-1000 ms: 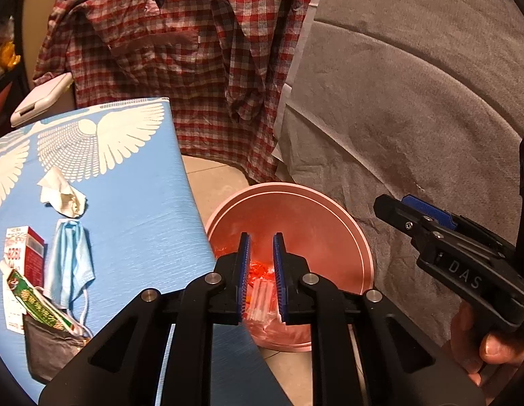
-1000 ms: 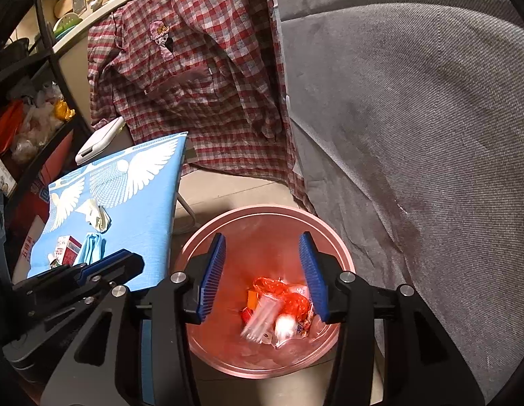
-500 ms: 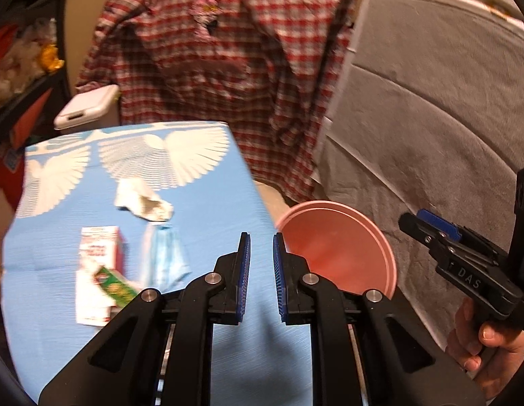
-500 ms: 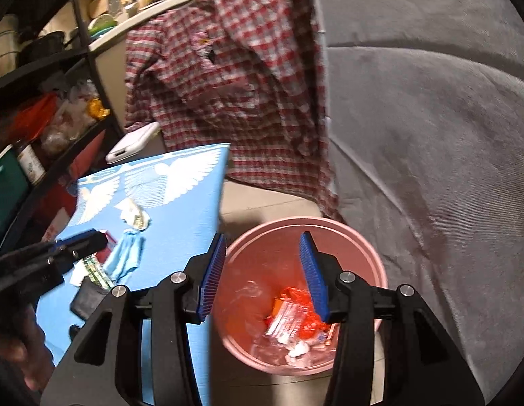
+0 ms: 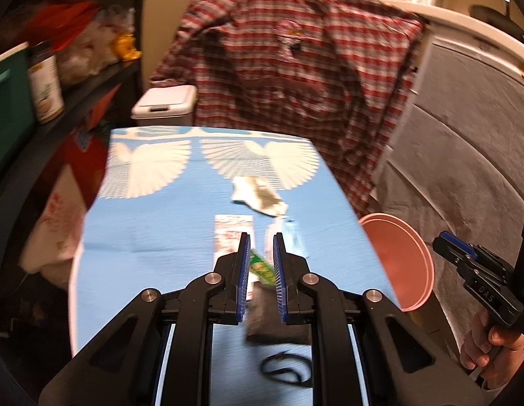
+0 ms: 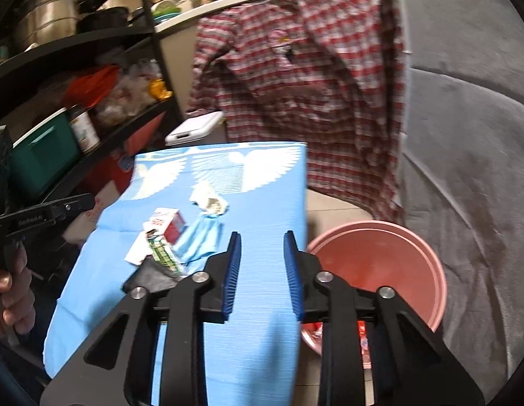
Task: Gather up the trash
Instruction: 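Move the left gripper to the white milk carton while the right gripper approaches the blue mask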
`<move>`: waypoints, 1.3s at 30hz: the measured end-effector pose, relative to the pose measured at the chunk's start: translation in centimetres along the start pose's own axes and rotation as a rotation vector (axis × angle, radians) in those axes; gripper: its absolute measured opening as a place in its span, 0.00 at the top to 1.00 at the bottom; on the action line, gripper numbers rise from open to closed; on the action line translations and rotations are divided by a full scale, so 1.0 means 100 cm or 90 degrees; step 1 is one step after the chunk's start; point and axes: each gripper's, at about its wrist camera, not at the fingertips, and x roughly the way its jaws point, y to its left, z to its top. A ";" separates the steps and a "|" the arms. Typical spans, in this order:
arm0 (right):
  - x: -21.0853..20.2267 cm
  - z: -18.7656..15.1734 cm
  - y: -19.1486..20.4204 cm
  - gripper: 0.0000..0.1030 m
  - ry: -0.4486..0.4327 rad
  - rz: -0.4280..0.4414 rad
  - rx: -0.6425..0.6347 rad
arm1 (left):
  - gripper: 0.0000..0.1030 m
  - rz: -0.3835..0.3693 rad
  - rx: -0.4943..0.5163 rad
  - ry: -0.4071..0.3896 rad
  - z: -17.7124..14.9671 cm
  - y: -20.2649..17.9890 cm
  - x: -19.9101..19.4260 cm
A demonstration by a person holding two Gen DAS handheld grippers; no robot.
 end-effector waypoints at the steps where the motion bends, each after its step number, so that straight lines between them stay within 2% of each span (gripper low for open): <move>1: 0.003 0.000 0.008 0.80 0.001 0.008 -0.007 | 0.86 0.004 -0.008 0.001 -0.001 0.009 -0.002; 8: 0.023 0.002 0.036 0.81 0.022 0.041 -0.015 | 0.86 0.011 -0.049 0.034 -0.011 0.046 0.008; 17: 0.065 0.001 0.049 0.79 0.062 0.061 -0.006 | 0.85 -0.022 -0.057 0.107 -0.026 0.051 0.051; 19: 0.073 0.000 0.050 0.79 0.070 0.064 -0.006 | 0.72 -0.029 -0.052 0.123 -0.029 0.049 0.062; 21: 0.083 0.000 0.050 0.77 0.080 0.069 -0.005 | 0.64 -0.032 -0.042 0.137 -0.033 0.043 0.073; 25: 0.102 0.000 0.052 0.72 0.100 0.079 -0.004 | 0.55 -0.032 -0.036 0.162 -0.037 0.037 0.089; 28: 0.114 -0.001 0.054 0.63 0.111 0.085 -0.004 | 0.54 -0.032 -0.035 0.178 -0.040 0.033 0.100; 31: 0.126 -0.002 0.053 0.60 0.124 0.089 -0.001 | 0.52 -0.021 -0.034 0.194 -0.042 0.030 0.110; 33: 0.133 -0.004 0.053 0.57 0.132 0.093 0.002 | 0.48 -0.023 -0.041 0.198 -0.042 0.029 0.115; 39: 0.158 -0.007 0.051 0.49 0.160 0.097 0.007 | 0.48 -0.018 -0.031 0.214 -0.043 0.022 0.128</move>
